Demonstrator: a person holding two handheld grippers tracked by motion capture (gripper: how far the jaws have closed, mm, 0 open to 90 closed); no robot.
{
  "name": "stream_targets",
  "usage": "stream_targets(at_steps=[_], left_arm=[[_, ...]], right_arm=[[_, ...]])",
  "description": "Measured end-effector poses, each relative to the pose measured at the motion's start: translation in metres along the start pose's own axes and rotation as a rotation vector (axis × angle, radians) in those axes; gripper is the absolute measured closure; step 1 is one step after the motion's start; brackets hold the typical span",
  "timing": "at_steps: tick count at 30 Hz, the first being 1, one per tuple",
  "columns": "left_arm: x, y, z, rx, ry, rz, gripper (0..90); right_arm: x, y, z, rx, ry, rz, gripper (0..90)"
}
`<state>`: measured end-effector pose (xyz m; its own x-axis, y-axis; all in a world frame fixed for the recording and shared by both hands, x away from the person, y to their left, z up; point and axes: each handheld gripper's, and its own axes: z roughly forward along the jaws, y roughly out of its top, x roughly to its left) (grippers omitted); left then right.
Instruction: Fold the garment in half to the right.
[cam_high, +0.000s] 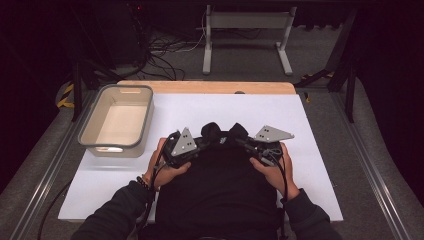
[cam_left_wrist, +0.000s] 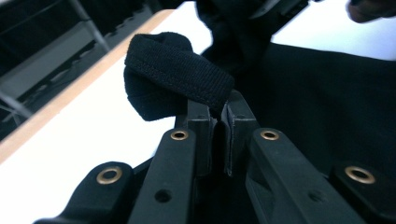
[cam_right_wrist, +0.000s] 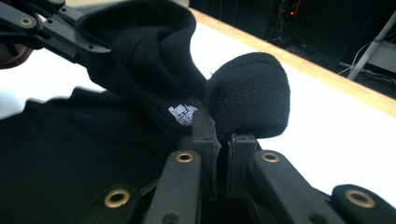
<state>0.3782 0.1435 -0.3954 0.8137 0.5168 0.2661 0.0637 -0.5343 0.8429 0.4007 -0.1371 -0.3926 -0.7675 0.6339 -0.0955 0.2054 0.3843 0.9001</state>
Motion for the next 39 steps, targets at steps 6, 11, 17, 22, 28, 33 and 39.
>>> stream_targets(at_steps=[6, 11, 17, 22, 28, 33, 39], left_arm=[[-0.014, -0.014, -0.003, 0.023, -0.064, 0.012, 83.6], [-0.026, -0.021, -0.014, 0.027, -0.089, 0.024, 83.5], [-0.045, -0.034, -0.025, 0.046, -0.120, 0.050, 82.8], [-0.059, -0.047, -0.031, 0.071, -0.150, 0.030, 80.8], [-0.069, -0.057, -0.045, 0.089, -0.171, 0.018, 76.8], [-0.069, -0.064, -0.055, 0.076, -0.178, -0.016, 74.4], [-0.060, -0.068, -0.074, 0.033, -0.134, -0.077, 61.5]], right_arm=[[0.014, -0.013, -0.011, 0.008, 0.027, -0.007, 84.6], [0.022, -0.023, -0.022, 0.006, 0.055, -0.006, 84.6], [0.037, -0.039, -0.040, 0.001, 0.092, -0.006, 84.5], [0.049, -0.053, -0.050, 0.024, 0.109, -0.016, 84.3], [0.065, -0.067, -0.060, 0.063, 0.118, -0.031, 82.7], [0.071, -0.073, -0.065, 0.081, 0.107, -0.042, 78.4], [0.075, -0.074, -0.076, 0.058, 0.101, -0.038, 56.0]])
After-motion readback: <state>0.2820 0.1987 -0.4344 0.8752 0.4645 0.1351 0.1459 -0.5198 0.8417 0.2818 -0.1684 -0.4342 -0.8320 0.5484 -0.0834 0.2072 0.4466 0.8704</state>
